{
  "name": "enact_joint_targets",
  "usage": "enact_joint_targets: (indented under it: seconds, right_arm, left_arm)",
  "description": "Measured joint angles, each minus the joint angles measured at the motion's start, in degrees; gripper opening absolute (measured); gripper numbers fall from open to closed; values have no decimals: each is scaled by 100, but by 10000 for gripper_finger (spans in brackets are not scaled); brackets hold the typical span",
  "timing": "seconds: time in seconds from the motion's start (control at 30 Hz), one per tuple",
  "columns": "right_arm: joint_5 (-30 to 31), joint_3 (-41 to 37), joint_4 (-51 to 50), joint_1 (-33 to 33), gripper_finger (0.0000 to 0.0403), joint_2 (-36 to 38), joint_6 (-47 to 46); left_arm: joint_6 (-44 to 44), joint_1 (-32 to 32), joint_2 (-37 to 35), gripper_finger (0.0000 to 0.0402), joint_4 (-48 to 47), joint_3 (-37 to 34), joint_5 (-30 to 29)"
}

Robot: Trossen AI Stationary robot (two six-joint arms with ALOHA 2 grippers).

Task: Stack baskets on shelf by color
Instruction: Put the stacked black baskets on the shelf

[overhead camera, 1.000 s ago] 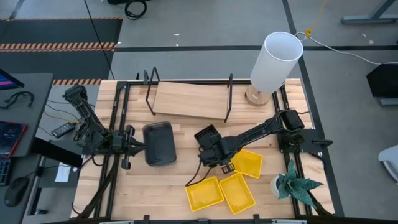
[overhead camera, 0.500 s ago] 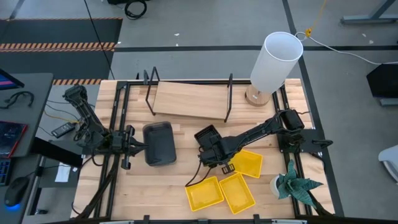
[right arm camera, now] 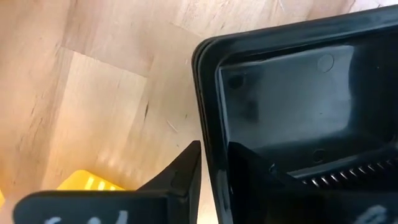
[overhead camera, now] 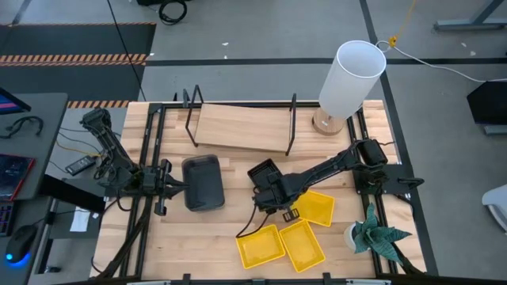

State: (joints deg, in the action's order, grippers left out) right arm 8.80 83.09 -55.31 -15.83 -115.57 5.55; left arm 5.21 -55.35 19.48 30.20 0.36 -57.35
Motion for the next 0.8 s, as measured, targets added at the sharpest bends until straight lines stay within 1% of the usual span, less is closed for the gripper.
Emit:
enact_joint_targets:
  seconds: [0.2, 0.43, 0.53, 0.7, 0.8]
  right_arm:
    - [-65, 0, 2, 33, 81, 0, 13]
    - [-94, 0, 4, 59, 78, 0, 18]
    - [-96, 0, 3, 74, 63, 0, -1]
    - [-100, 0, -4, 86, 18, 2, 47]
    - [-111, 0, -2, 103, 15, 4, 50]
  left_arm:
    - [1, 1, -1, 26, 1, 1, 0]
    - [2, 0, 0, 35, 0, 0, 1]
    - [0, 2, -1, 35, 0, 1, 1]
    - [0, 0, -1, 28, 1, 0, 1]
    - [0, 0, -2, 25, 0, 0, 1]
